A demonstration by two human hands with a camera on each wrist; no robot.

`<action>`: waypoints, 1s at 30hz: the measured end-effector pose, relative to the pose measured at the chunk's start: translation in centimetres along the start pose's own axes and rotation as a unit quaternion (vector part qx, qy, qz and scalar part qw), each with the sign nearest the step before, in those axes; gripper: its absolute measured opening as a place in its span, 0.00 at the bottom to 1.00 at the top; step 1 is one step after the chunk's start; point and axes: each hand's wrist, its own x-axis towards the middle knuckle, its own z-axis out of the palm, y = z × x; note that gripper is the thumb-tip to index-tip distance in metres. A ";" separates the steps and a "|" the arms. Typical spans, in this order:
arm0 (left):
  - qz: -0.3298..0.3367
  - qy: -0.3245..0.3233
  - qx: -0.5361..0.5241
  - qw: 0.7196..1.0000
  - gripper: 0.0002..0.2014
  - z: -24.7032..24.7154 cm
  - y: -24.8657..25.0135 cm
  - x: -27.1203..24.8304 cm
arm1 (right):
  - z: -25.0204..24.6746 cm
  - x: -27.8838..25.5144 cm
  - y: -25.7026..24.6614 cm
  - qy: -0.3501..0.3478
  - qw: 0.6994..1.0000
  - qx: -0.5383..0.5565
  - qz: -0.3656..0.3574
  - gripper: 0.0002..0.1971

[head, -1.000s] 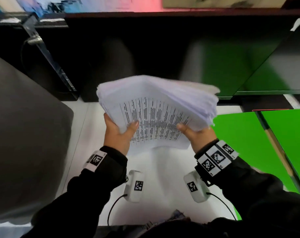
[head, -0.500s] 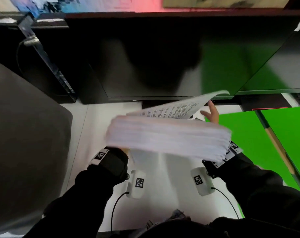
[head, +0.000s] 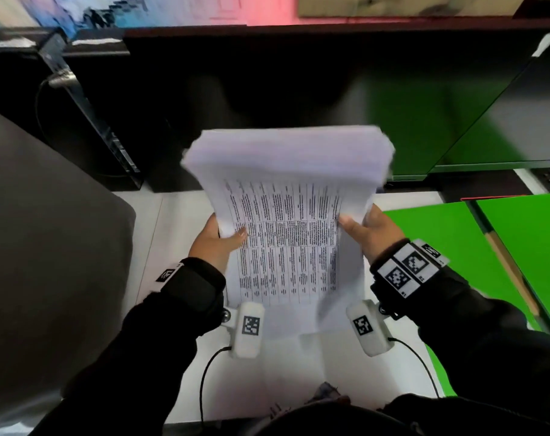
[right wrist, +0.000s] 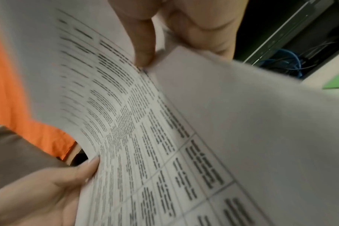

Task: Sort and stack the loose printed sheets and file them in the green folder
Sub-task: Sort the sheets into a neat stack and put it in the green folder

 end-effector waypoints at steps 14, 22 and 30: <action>0.000 0.051 -0.225 0.973 0.17 -1.5 -1.2 -1.8 | -3.4 -2.9 5.2 -0.172 0.972 0.147 0.056 0.12; -0.052 0.039 -0.323 0.944 0.13 0.3 -2.1 -2.8 | -0.9 -4.2 7.2 -0.178 0.849 0.480 0.129 0.19; -0.025 0.066 -0.278 0.958 0.18 -2.8 -2.6 -2.3 | -3.7 -1.8 7.3 -0.121 0.900 0.415 0.048 0.18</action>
